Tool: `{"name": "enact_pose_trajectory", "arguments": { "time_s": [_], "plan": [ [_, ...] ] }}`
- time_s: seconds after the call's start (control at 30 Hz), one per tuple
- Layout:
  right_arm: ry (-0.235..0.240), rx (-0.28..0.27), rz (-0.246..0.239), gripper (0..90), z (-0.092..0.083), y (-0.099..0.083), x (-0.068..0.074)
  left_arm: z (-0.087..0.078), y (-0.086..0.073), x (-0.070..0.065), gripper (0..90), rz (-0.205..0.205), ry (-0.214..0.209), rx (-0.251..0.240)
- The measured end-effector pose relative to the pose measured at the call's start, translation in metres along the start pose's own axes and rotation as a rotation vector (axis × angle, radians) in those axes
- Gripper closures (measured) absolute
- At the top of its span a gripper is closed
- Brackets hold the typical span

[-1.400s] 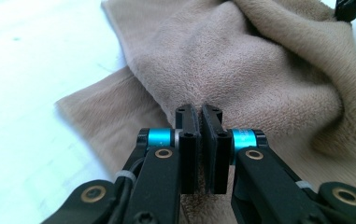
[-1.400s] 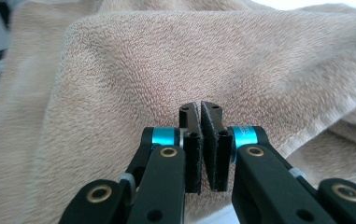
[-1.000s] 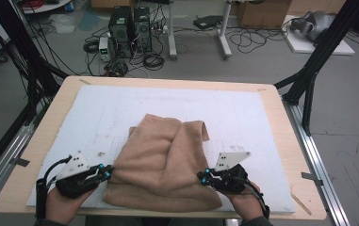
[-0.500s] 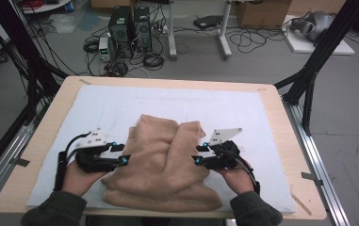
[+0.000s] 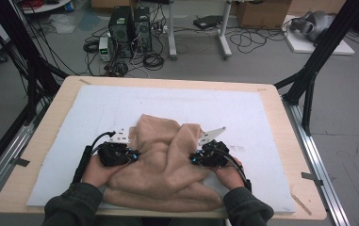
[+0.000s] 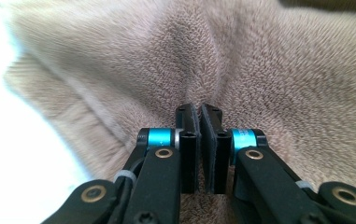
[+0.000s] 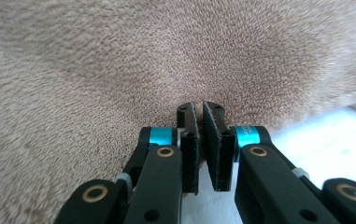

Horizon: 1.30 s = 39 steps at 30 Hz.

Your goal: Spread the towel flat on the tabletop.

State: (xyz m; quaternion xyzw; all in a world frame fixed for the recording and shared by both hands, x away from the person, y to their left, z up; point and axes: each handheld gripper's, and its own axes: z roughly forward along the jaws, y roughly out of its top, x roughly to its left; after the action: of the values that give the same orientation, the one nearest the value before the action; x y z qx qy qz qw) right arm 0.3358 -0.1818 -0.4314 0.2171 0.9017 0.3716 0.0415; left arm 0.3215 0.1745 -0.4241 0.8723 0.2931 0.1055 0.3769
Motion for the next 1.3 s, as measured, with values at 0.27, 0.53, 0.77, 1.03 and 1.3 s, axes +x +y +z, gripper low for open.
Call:
{"name": "enact_pose_trajectory", "arguments": {
  "time_s": [0.27,0.53,0.77,1.03,1.3],
  "plan": [
    [-0.047,-0.095,-0.018,85.4,-0.052,-0.002,0.015,-0.050,-0.006,-0.010,86.2,-0.034,0.045,-0.143],
    [-0.026,-0.042,-0.017,85.4,-0.064,-0.033,0.047,-0.074,-0.042,-0.037,86.3,-0.031,0.052,-0.145],
    [0.015,-0.088,-0.010,78.2,-0.069,-0.034,0.056,-0.077,-0.060,-0.040,77.1,-0.068,-0.006,-0.151],
    [-0.030,-0.193,0.031,63.6,-0.072,-0.001,0.022,-0.070,-0.020,-0.001,56.0,-0.127,-0.006,-0.207],
    [-0.050,-0.008,0.057,55.1,-0.003,0.006,-0.017,-0.008,-0.025,0.020,56.5,-0.124,0.019,0.012]
  ]
}}
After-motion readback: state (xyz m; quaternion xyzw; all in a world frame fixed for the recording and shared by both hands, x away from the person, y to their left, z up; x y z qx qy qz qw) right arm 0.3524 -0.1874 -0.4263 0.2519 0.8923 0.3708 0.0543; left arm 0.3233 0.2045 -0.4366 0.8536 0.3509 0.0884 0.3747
